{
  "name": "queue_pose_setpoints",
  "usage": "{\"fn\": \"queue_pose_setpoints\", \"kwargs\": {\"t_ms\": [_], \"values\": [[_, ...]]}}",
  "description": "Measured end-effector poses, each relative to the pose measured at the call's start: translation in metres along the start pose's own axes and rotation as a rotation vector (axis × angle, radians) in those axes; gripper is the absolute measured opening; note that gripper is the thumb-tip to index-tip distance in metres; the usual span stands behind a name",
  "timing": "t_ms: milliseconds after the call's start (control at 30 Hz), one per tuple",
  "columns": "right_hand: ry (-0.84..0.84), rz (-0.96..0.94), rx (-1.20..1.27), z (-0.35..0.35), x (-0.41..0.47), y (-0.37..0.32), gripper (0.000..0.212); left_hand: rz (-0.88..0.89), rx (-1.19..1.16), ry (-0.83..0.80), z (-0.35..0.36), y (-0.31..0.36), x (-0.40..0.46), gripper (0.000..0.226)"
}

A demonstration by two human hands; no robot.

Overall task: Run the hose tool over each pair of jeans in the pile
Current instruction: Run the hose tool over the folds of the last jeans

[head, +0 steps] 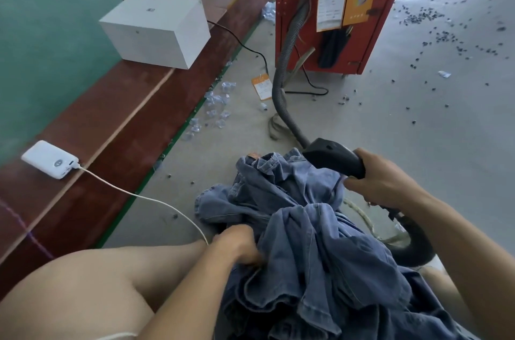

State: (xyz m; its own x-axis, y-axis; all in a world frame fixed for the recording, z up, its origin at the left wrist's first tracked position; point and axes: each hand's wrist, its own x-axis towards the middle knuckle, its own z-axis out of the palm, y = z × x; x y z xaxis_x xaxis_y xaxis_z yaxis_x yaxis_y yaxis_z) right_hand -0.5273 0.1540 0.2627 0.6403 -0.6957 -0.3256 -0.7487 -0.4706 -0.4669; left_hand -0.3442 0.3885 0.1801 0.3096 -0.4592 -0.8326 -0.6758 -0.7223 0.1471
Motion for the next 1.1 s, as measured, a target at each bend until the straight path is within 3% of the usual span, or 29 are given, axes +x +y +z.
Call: {"fn": "queue_pose_setpoints", "kwargs": {"t_ms": [33,67,100,200,267,367,500,600,667,733,800,867,900,933,1000,1067,1100], "values": [[-0.003,0.002,-0.007,0.001,-0.001,0.001,0.024,-0.032,0.152,0.053,0.002,0.002,0.003,0.024],[-0.008,0.004,-0.010,0.001,-0.002,0.003,0.023,-0.017,0.212,0.127,0.005,0.006,0.008,0.033],[-0.014,0.005,-0.011,0.002,-0.004,0.006,0.022,0.048,0.097,0.236,0.006,0.010,0.012,0.037],[-0.012,0.015,-0.003,0.003,-0.006,0.014,0.023,0.272,-0.642,0.517,-0.004,0.031,0.016,0.023],[0.001,0.024,-0.007,0.002,-0.004,0.019,0.021,0.335,-0.734,0.425,-0.006,0.044,0.017,0.028],[0.019,0.025,-0.001,-0.001,-0.001,0.023,0.021,0.305,-0.334,0.213,0.009,0.054,0.013,0.081],[0.040,0.033,-0.002,-0.004,0.001,0.026,0.021,0.371,0.031,0.328,0.043,0.065,-0.003,0.077],[0.027,0.019,0.018,0.000,0.002,0.019,0.021,0.307,0.035,0.076,0.062,0.059,-0.010,0.076],[-0.029,-0.018,-0.007,0.007,0.002,0.011,0.022,0.275,-0.158,-0.122,0.037,0.049,-0.005,0.066],[-0.094,-0.063,-0.047,0.016,0.003,0.005,0.024,0.221,-0.567,-0.172,0.002,0.041,0.002,0.045],[-0.120,-0.097,-0.059,0.022,0.003,0.002,0.030,0.048,-0.948,0.066,-0.016,0.030,0.016,0.056],[-0.105,-0.115,-0.061,0.024,0.003,0.001,0.034,-0.333,-0.926,0.465,-0.011,0.005,0.040,0.055],[-0.098,-0.113,-0.064,0.024,0.003,0.001,0.033,-0.519,-0.917,0.536,-0.003,-0.007,0.049,0.063],[-0.098,-0.107,-0.069,0.023,0.003,0.002,0.032,-0.631,-1.005,0.468,0.004,-0.018,0.056,0.072],[-0.104,-0.093,-0.074,0.022,0.002,0.005,0.030,-0.556,-1.351,0.193,0.012,-0.026,0.069,0.062],[-0.100,-0.100,-0.070,0.022,0.002,0.006,0.029,-0.436,-1.373,0.226,0.004,-0.036,0.071,0.043],[-0.104,-0.108,-0.072,0.023,0.003,0.006,0.029,-0.393,-1.501,0.261,-0.001,-0.036,0.074,0.035]]}}
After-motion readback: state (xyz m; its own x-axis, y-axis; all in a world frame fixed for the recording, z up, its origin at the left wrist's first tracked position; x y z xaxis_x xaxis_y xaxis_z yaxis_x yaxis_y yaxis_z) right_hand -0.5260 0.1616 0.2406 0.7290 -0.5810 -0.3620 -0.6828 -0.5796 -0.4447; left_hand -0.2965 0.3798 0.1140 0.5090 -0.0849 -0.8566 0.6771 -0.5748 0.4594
